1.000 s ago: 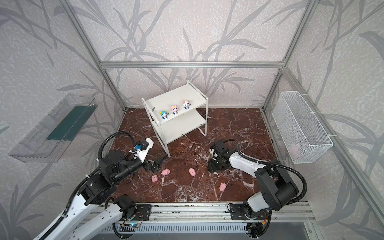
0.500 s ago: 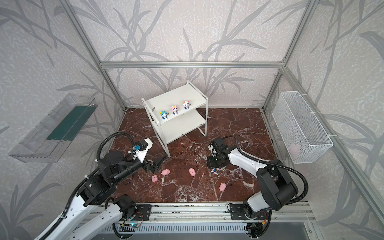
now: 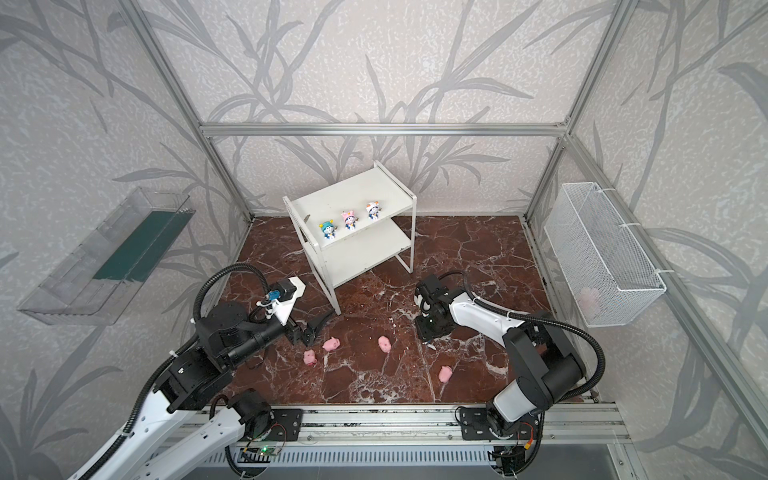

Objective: Place and organize the plastic toys onto the shelf
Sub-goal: 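Carry the crab-hooded Doraemon up toward the top shelf with the right gripper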

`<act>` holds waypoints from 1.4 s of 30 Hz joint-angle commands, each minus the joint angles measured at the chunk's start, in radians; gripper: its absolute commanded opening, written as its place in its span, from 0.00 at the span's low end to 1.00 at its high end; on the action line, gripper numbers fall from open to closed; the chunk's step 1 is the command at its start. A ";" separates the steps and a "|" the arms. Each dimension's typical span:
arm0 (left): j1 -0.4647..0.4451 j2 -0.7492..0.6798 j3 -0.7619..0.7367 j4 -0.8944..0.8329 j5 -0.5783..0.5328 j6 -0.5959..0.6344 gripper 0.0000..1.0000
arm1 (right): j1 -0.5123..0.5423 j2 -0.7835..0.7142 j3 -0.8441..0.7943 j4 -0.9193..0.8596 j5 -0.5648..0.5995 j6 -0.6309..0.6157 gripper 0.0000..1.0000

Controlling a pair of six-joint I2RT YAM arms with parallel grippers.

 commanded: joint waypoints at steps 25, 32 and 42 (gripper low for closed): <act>0.007 0.172 0.092 -0.193 0.478 0.069 0.99 | 0.030 0.046 0.039 -0.020 0.031 -0.040 0.29; 0.005 0.221 0.107 -0.210 0.480 0.061 0.99 | 0.031 0.028 0.029 -0.014 0.026 -0.038 0.24; -0.025 0.243 0.122 -0.241 0.433 0.047 0.99 | 0.030 -0.039 0.007 0.015 0.009 -0.035 0.22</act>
